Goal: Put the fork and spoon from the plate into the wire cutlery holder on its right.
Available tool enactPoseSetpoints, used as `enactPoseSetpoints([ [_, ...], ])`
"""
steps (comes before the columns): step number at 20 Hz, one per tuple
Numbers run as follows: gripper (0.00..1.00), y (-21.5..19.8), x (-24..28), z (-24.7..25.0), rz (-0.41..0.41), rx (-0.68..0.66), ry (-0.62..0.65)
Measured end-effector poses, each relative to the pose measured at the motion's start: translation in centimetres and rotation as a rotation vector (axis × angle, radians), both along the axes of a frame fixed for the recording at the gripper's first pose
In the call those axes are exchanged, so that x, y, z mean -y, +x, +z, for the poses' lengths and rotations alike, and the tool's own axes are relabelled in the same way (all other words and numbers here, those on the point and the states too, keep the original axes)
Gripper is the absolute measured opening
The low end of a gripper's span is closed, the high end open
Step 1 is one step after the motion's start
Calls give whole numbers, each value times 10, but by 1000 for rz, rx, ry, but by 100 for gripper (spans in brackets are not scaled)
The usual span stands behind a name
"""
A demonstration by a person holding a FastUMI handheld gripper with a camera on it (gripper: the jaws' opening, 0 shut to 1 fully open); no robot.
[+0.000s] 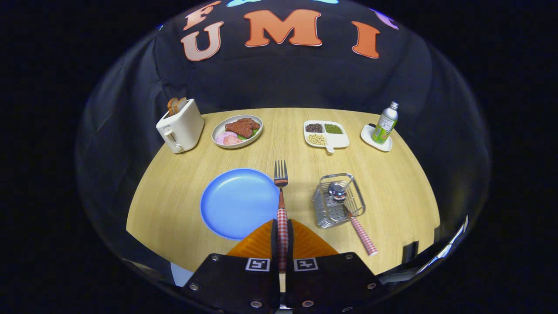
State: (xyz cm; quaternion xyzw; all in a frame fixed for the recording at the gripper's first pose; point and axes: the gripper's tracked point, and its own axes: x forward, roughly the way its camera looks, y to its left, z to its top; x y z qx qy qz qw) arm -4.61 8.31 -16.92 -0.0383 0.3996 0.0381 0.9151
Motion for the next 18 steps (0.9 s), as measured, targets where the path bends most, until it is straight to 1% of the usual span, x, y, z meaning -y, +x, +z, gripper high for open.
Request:
enactPoseSetpoints([
  [3, 5, -5, 33, 19, 21, -51, -54],
  [6, 5, -3, 55, 22, 52, -132, -88],
  [10, 5, 5, 82, 9, 113, -270, -150],
  [14, 5, 12, 89, -7, 178, -402, -177],
  [18, 5, 25, 94, -21, 205, -466, -190],
])
